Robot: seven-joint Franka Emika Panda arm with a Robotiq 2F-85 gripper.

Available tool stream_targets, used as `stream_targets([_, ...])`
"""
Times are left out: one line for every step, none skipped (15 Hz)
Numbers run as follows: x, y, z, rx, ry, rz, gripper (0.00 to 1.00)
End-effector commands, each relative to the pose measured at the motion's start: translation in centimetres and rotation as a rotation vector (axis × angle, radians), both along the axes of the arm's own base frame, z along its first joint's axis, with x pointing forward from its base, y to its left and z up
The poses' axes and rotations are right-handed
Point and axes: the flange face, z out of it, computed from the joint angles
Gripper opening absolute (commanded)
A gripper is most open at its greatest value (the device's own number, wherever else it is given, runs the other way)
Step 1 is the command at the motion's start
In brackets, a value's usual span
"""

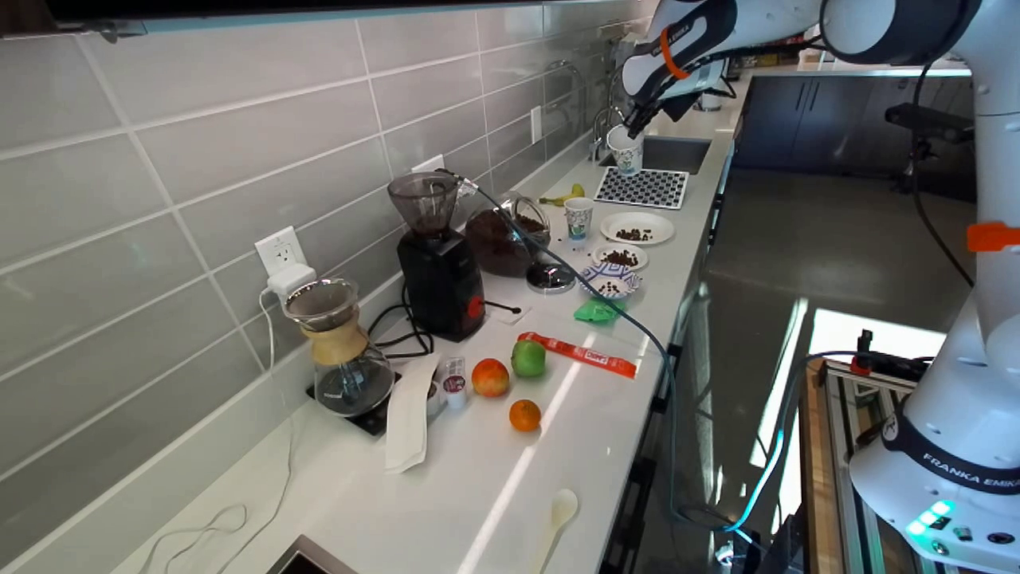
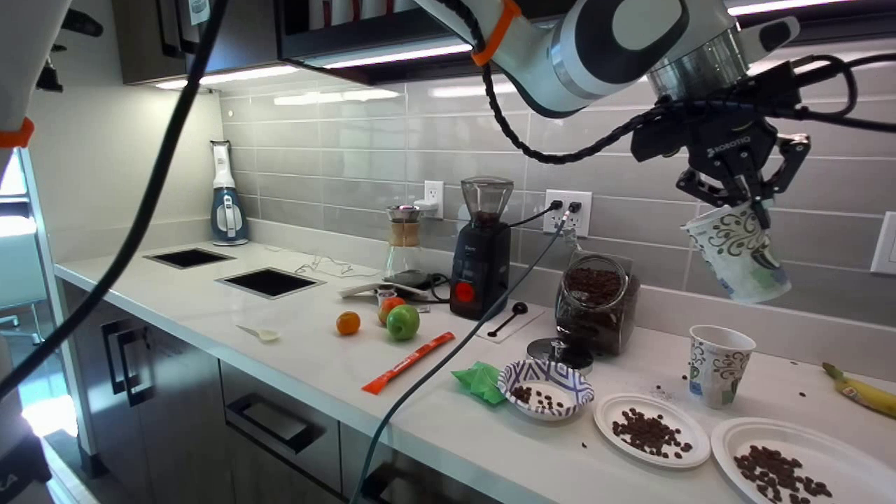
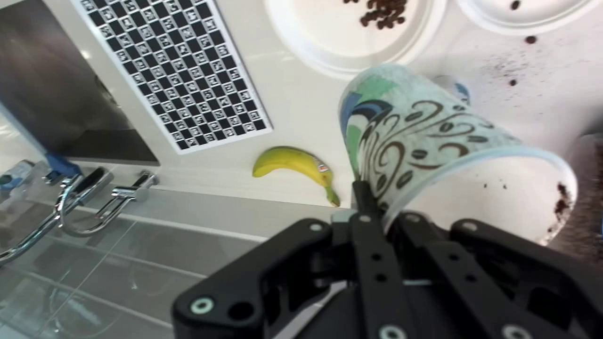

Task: Pour the contents from the left cup into the right cup

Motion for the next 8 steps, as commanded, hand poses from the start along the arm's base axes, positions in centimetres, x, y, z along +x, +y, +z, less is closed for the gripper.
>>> stream_targets([-1.5,2.3,-0.7,0.065,-0.019,0.025,0.01])
stream_targets([-1.7,2.7,-1.1,0.081,-0.019,0.029,0.01])
stream_targets([-1.9,3.0,-1.6,0.101,-0.023,0.034,0.01])
stream_targets([-2.1,3.4,-2.0,0.118,-0.022,0.038,0.01])
stream_targets([-2.2,3.9,-2.6,0.144,-0.019,0.046,0.01])
stream_targets([-2.3,4.2,-3.1,0.166,-0.016,0.048,0.01])
stream_targets([-2.4,4.6,-3.5,0.187,-0.007,0.048,0.01])
stream_targets([-2.5,4.8,-4.0,0.194,0.004,0.052,0.01])
